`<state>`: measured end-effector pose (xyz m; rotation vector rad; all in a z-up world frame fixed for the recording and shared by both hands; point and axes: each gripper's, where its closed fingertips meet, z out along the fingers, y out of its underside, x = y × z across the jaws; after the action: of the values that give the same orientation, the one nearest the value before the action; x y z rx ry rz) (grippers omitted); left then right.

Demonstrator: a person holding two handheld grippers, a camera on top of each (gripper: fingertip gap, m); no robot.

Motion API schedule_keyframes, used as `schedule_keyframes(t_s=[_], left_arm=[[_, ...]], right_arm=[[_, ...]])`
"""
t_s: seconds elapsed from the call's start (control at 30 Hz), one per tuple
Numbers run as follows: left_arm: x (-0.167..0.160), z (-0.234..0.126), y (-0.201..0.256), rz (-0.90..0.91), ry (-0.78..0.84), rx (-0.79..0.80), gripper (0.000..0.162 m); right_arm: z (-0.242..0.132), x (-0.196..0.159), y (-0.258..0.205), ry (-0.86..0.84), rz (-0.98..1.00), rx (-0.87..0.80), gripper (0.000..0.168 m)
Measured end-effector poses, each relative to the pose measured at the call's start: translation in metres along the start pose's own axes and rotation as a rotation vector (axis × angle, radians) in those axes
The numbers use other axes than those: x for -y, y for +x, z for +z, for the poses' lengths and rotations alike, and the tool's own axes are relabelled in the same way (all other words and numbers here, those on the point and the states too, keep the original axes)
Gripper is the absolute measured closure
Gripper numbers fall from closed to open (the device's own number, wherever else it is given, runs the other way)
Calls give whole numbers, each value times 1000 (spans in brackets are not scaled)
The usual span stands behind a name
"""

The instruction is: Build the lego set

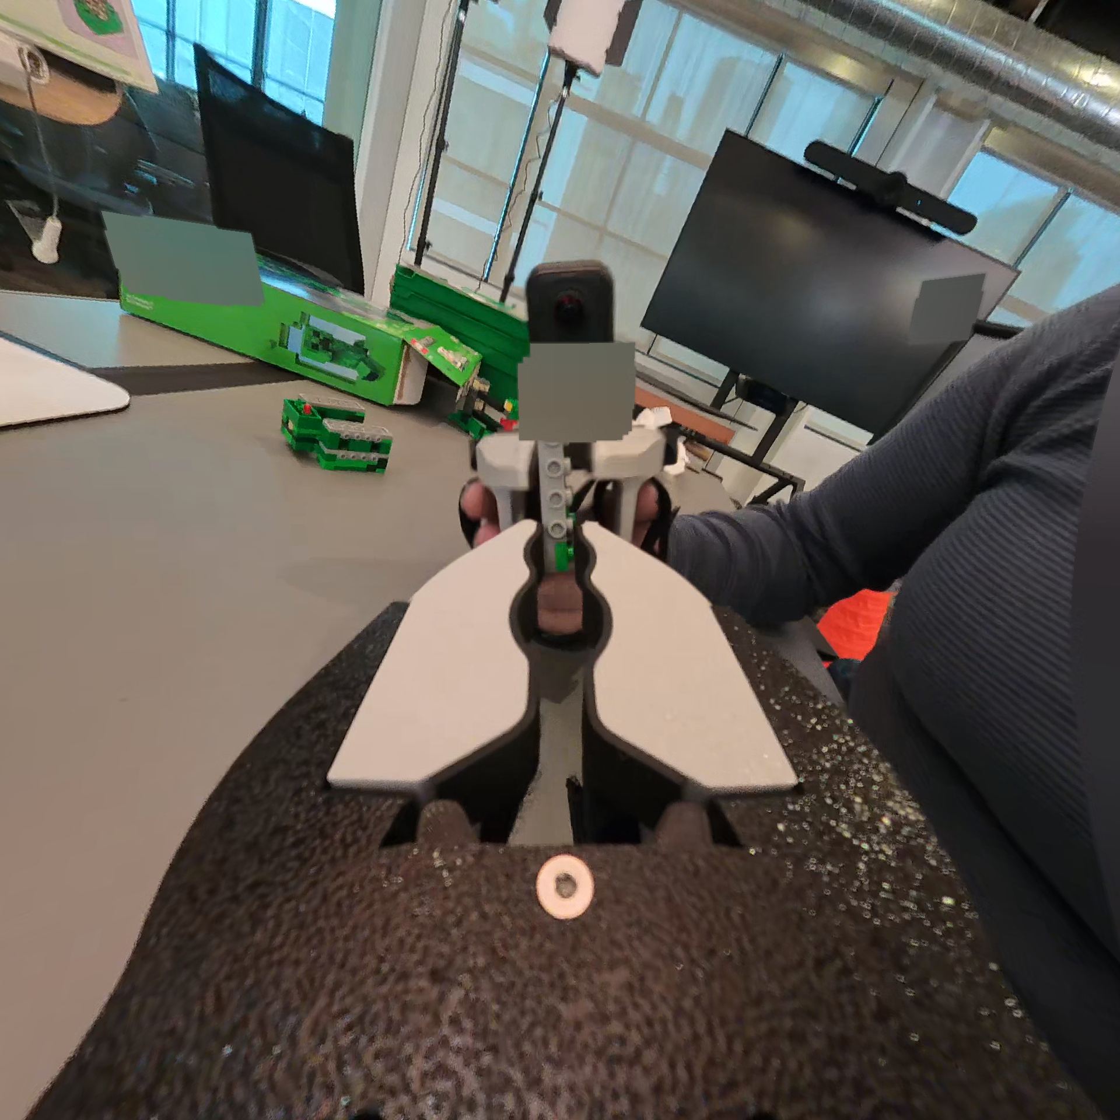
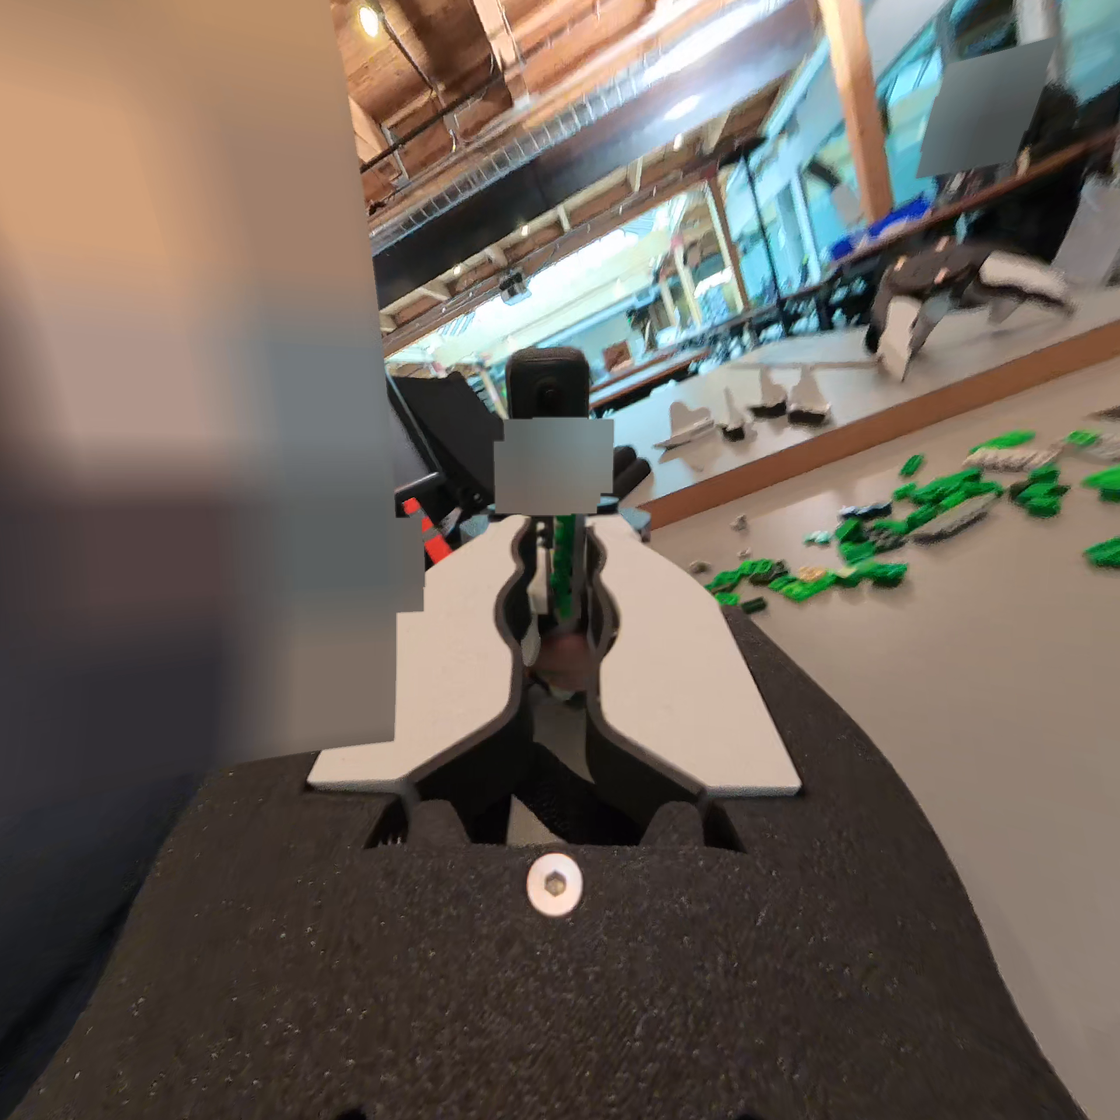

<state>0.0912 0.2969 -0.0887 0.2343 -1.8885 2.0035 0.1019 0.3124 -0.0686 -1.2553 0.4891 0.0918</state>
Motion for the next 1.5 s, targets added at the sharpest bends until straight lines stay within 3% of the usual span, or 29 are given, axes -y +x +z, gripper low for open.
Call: schedule_keyframes(t_s=[0.03,0.1,0.23,0.3,0.53,0.8,1.3,1.5], left_arm=[[-4,-1,-3,-2,-22,6,154],[-10,-4,-8,-30,-59,7,154],[-25,-12,-10,-150,-189,-21,154],[-33,-16,-8,-180,-257,-28,154],[-53,-25,3,-294,-389,-47,154],[-66,-27,-3,-395,-400,-16,154],[-65,-28,-9,-413,-380,10,154],[-63,-34,2,-382,-365,31,154]], right_arm=[[-4,5,2,39,-50,-23,145],[-15,15,15,77,-171,-141,136],[-52,17,71,-55,-386,-598,139],[-70,16,86,-93,-486,-750,139],[-71,22,82,-78,-630,-779,144],[-63,18,76,-99,-701,-743,147],[-65,19,82,-86,-625,-741,150],[-74,27,86,-36,-585,-815,134]])
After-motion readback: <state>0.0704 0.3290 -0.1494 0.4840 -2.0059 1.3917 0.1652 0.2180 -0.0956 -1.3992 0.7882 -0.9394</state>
